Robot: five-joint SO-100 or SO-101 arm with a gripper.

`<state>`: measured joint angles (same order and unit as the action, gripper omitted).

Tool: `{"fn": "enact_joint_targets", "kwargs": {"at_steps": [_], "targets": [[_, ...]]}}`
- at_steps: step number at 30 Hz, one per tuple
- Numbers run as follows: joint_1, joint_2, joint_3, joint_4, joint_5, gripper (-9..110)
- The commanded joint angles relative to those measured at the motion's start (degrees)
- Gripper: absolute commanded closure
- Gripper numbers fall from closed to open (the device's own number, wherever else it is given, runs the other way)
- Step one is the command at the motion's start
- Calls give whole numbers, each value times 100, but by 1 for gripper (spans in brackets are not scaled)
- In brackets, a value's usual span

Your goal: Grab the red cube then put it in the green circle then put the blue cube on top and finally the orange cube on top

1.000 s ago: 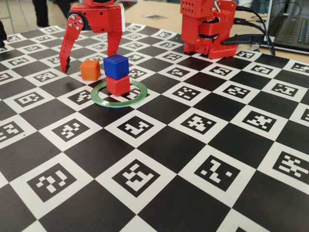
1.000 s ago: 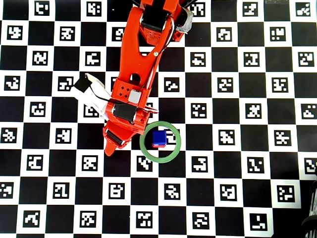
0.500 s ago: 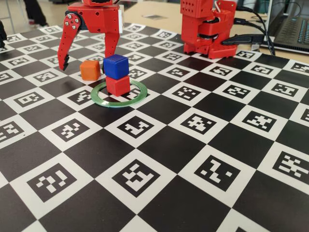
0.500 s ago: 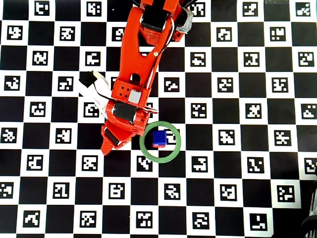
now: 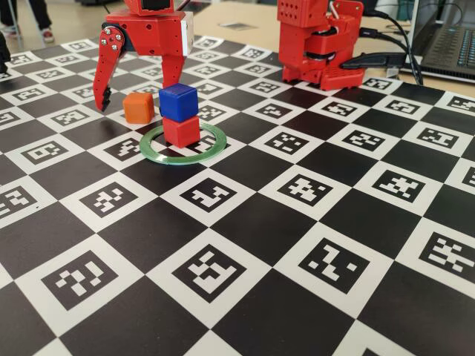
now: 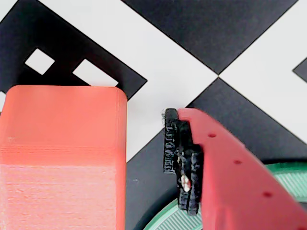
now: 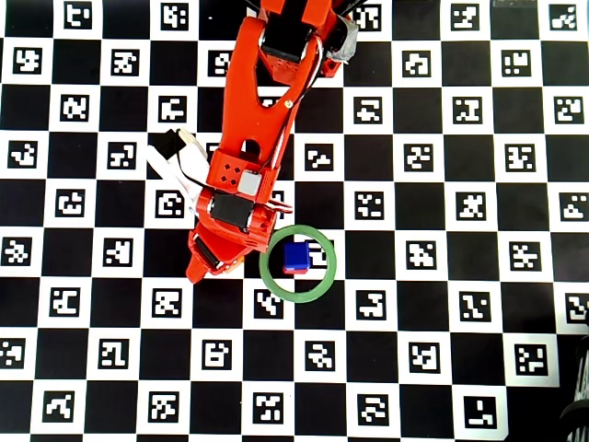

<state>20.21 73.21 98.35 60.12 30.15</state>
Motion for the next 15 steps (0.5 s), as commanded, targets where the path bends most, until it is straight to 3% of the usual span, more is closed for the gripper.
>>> {"fn": "enact_joint_targets", "kwargs": {"at_steps": [1,11,15], "targets": [[-53,193,-237,18,0,62],[18,246,-141,-70,167,90],[35,255,-123,-88,114,93]]}}
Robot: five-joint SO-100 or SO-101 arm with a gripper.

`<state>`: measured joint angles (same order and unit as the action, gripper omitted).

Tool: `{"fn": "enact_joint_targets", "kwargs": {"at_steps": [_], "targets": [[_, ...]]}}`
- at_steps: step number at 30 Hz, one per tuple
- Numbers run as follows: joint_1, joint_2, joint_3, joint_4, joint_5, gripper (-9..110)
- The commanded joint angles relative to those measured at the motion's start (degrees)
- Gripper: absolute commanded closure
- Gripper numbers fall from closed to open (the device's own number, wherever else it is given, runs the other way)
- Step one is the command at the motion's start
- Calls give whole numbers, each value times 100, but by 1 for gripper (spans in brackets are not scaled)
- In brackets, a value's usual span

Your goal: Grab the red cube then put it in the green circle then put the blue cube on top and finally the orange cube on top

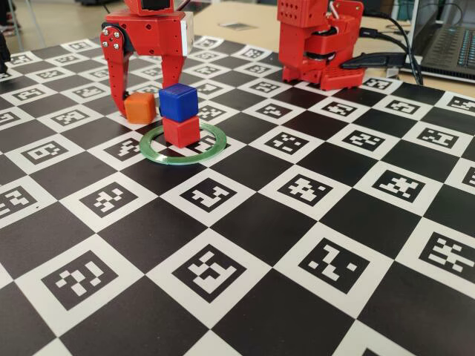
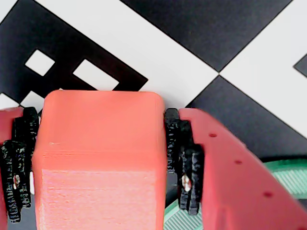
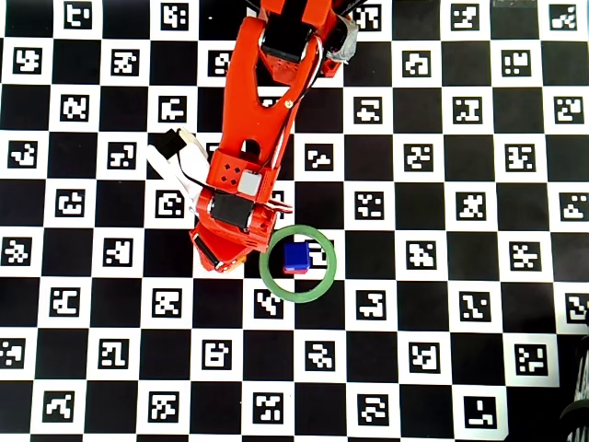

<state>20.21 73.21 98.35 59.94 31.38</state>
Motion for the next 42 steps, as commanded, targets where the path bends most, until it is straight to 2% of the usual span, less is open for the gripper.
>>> {"fn": "enact_joint_targets", "kwargs": {"at_steps": [1,16,42], "targets": [[26,255,-123,-79,-44,94],[114,422,-185,-53,-185,95],[246,659,-2936,2566,-1107,96]]}}
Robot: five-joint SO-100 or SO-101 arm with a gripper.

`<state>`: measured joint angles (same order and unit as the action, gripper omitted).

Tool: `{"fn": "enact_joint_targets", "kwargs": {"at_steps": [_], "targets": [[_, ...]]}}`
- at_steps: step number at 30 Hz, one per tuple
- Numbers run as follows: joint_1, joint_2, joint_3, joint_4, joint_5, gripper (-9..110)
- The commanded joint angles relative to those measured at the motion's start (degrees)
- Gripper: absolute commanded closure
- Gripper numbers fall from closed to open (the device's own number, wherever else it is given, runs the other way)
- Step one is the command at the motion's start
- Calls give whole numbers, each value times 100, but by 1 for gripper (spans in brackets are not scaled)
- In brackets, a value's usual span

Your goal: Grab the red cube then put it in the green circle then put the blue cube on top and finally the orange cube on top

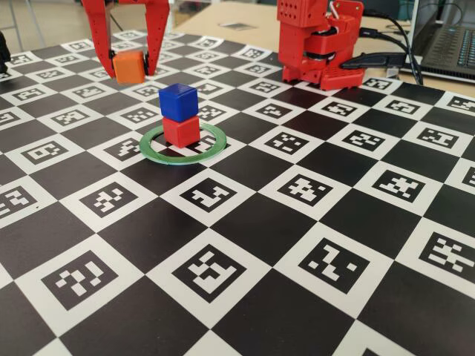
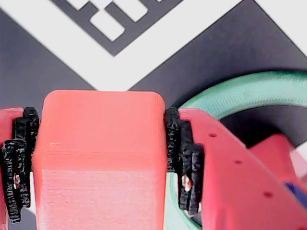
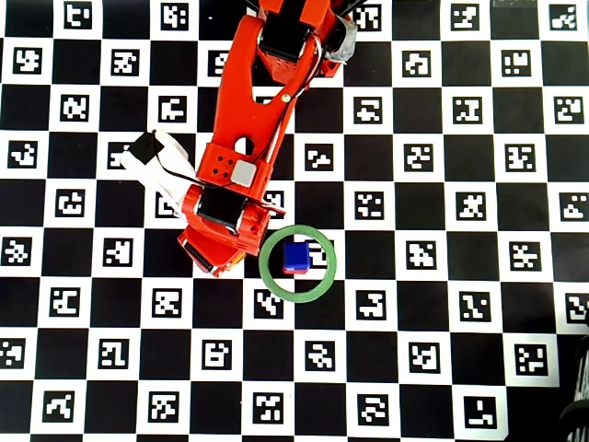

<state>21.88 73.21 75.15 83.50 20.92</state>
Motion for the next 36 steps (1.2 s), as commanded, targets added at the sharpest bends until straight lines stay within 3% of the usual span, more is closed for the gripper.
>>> {"fn": "enact_joint_targets", "kwargs": {"at_steps": [1,21,36], "targets": [[88,659,-686,281,-70,96],[-132,694,-2566,1837,-1529,97],[-1028,1477,-1969,2188,-2637,97]]}}
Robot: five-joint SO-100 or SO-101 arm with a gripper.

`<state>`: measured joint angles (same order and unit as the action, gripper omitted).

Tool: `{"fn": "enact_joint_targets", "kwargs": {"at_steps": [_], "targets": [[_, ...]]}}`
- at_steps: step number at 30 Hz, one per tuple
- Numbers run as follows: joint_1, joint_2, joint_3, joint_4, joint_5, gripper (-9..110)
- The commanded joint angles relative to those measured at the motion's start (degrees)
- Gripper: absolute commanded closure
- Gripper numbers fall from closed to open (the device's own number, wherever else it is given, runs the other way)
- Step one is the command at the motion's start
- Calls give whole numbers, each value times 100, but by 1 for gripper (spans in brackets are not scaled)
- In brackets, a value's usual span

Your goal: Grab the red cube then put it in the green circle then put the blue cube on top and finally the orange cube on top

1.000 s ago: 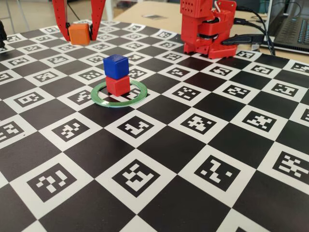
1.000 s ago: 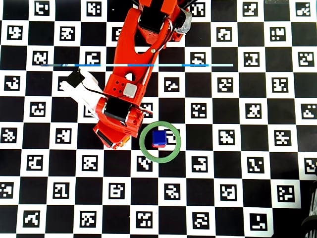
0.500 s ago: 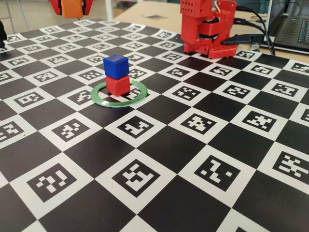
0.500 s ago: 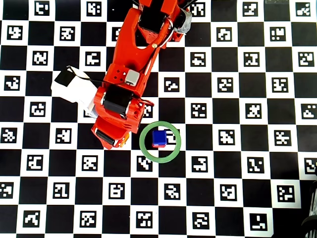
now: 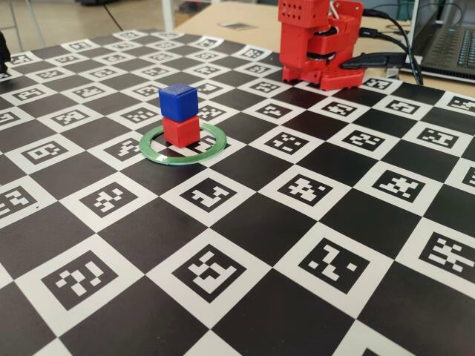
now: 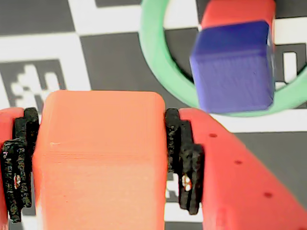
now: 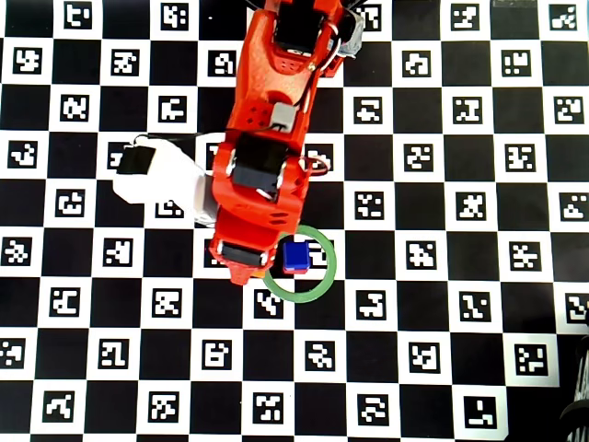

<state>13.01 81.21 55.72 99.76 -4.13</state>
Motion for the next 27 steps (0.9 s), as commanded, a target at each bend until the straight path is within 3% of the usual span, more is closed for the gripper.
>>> {"fn": "enact_joint_targets", "kwargs": {"at_steps": [1,14,27], "targets": [[-176,703,0,571,-158,97],[-686,914,606,571,-765,96],[-782,501,1485,123,-422,97]]}}
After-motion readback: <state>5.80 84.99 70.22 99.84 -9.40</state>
